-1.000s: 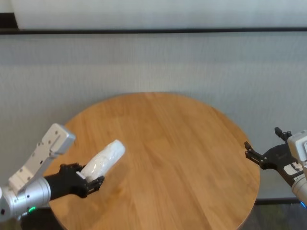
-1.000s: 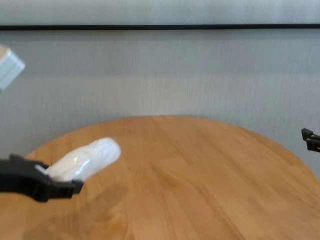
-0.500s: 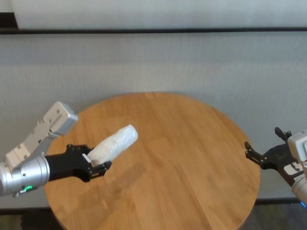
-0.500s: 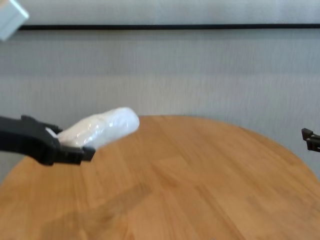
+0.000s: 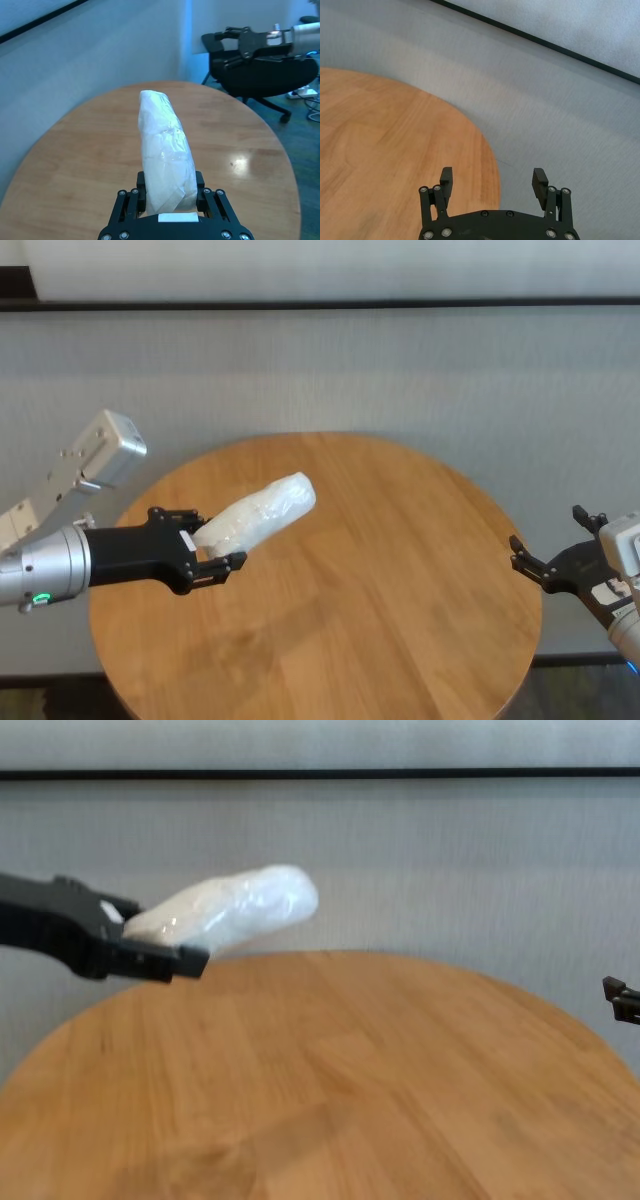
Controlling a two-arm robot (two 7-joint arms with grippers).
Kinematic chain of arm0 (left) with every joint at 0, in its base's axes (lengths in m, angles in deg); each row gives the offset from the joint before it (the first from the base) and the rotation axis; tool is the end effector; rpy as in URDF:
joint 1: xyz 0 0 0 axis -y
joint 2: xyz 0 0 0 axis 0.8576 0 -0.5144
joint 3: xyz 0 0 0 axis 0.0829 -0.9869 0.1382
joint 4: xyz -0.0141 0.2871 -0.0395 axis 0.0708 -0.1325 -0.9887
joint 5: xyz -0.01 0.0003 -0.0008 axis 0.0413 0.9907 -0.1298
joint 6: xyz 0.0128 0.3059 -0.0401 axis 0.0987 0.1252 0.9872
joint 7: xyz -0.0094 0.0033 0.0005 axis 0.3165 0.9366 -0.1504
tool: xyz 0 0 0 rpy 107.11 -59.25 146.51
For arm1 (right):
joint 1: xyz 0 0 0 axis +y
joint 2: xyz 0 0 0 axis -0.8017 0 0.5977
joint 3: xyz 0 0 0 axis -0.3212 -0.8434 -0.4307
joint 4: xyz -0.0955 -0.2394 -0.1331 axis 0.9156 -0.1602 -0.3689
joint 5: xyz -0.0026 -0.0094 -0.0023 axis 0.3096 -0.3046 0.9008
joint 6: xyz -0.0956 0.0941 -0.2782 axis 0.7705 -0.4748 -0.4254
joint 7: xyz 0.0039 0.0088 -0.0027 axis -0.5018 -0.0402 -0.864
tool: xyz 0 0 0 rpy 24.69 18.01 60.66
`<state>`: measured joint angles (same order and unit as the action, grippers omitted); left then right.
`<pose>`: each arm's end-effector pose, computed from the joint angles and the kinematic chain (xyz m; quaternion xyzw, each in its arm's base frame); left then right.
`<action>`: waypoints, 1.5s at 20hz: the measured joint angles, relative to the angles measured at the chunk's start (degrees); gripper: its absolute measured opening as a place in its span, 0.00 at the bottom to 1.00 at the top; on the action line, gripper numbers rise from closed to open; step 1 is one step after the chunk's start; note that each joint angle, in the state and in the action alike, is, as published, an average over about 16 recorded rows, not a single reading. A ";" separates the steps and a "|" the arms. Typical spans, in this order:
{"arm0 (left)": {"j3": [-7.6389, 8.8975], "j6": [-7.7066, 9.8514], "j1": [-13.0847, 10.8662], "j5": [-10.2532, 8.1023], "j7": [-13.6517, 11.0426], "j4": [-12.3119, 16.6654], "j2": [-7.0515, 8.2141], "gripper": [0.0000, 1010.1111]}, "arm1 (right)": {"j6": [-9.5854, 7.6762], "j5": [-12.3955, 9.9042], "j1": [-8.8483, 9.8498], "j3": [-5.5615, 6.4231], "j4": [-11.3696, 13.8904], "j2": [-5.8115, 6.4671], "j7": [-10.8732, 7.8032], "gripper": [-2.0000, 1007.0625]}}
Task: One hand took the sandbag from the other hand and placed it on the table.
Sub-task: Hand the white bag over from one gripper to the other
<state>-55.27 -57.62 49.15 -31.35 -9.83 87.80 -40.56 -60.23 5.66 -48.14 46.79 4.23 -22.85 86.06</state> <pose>0.3807 0.0885 -0.1751 0.1947 -0.0437 0.2794 0.9392 0.3581 -0.0827 -0.3022 -0.1415 -0.1325 -0.5800 0.7912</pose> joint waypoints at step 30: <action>-9.51 -6.65 8.19 -2.90 -12.47 -4.13 0.91 0.56 | 0.00 0.00 0.00 0.00 0.00 0.00 0.00 0.99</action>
<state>-64.78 -64.26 57.34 -34.25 -22.30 83.67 -39.65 -60.23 5.66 -48.14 46.79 4.23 -22.85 86.06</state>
